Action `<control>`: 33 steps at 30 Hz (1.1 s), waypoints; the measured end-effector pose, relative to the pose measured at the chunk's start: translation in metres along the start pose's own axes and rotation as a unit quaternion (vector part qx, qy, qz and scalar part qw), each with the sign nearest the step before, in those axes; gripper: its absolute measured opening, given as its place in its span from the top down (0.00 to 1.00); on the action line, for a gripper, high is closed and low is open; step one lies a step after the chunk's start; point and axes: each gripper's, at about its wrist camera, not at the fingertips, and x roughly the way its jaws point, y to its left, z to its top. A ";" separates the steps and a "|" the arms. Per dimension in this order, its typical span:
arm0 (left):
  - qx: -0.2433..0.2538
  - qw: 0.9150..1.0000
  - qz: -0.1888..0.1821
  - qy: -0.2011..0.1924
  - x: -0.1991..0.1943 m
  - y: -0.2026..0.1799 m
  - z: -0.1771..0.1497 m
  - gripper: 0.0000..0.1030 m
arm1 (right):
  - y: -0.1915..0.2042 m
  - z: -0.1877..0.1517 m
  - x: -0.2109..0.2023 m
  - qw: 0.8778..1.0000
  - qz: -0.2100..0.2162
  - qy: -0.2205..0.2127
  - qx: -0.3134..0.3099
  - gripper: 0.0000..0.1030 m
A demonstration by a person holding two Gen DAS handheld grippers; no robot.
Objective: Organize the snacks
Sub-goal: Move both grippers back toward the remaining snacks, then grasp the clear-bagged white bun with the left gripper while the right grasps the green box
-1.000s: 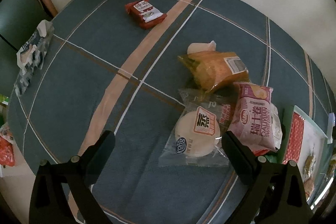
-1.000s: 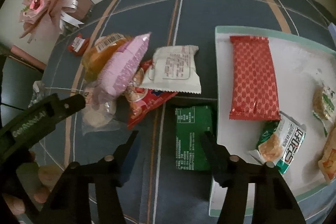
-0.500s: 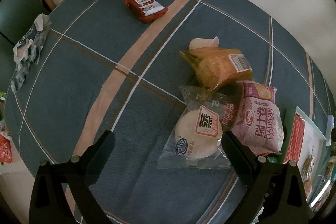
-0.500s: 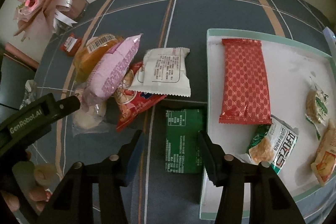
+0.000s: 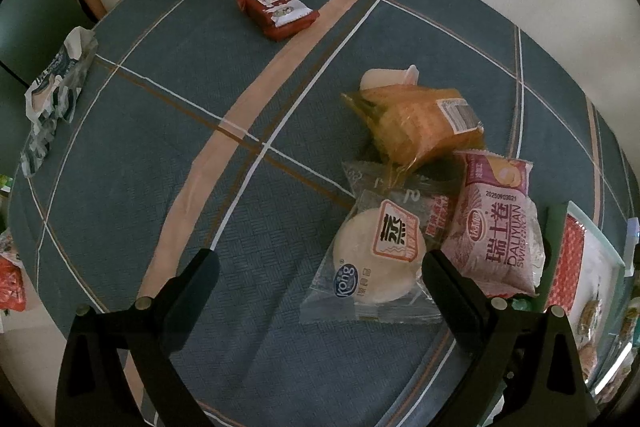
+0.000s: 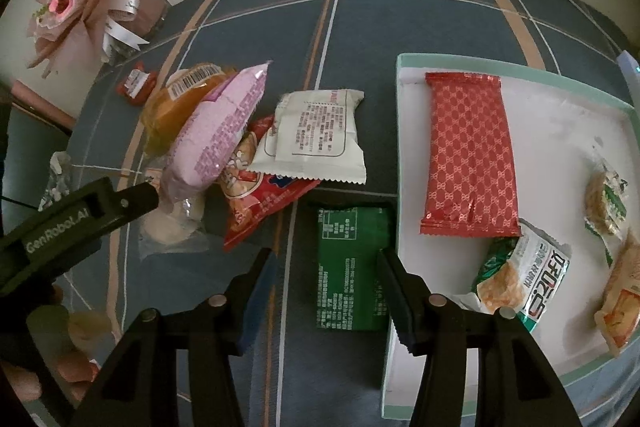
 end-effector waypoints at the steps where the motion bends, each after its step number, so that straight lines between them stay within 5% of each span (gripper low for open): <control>1: -0.001 1.000 0.000 0.001 0.001 0.000 0.001 0.02 | -0.002 0.000 -0.001 1.000 0.004 0.001 0.000 0.46; 12: -0.005 1.000 -0.023 0.001 0.019 0.004 0.010 0.02 | 0.002 -0.001 0.001 0.999 0.051 0.014 0.008 0.46; 19: 0.001 0.999 -0.045 -0.007 0.025 -0.002 0.013 0.22 | 0.002 0.001 0.002 0.999 0.034 0.013 0.009 0.45; 24: 0.005 0.997 -0.078 -0.006 0.026 -0.012 0.012 0.47 | -0.009 0.002 0.003 1.000 0.021 0.017 0.014 0.45; 33: 0.005 0.997 -0.072 -0.002 0.025 -0.015 0.001 0.49 | -0.004 -0.001 0.009 1.000 0.011 0.026 0.000 0.45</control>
